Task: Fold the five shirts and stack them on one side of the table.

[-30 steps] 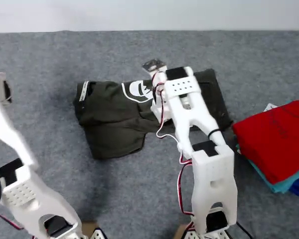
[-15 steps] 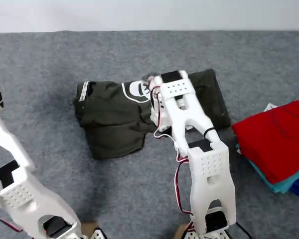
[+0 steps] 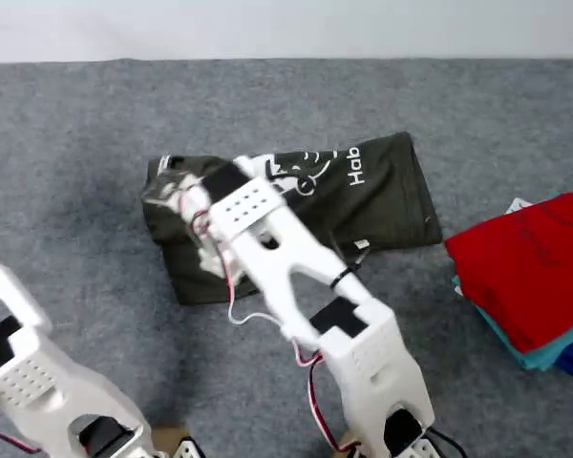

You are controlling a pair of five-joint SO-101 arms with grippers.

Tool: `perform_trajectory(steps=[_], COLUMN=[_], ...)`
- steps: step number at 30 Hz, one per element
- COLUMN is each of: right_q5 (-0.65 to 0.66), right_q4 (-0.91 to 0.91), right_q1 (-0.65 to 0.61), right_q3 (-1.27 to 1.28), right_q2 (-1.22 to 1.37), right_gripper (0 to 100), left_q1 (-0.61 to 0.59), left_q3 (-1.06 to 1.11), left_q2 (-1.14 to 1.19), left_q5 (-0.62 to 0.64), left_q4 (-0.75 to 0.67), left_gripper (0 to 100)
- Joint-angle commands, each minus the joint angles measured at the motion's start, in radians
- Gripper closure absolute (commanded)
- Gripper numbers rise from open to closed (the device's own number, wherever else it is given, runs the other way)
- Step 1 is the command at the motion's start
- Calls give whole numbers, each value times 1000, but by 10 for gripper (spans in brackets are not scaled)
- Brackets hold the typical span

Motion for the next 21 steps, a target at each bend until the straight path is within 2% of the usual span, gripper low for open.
perform_trajectory(steps=[1, 8, 12, 16, 18, 21], right_q5=[54, 64, 68, 126, 133, 187], right_q4=[-64, -165, -211, -213, -214, -216], right_q1=[-62, -139, -124, -102, -97, -101], right_q3=[-44, -48, -49, -49, -49, -49], right_q2=[18, 143, 206, 252, 259, 248], right_gripper=[754, 754, 757, 761, 801, 922], left_q1=[-54, -87, -98, -120, -126, -124], left_q3=[-4, -4, -4, -4, -2, 8], left_q2=[-58, -58, -58, -58, -58, -58], left_q5=[5, -37, -38, -38, -38, -38], left_q4=[-15, -12, -12, -12, -12, -15], left_gripper=[994, 994, 994, 994, 994, 994])
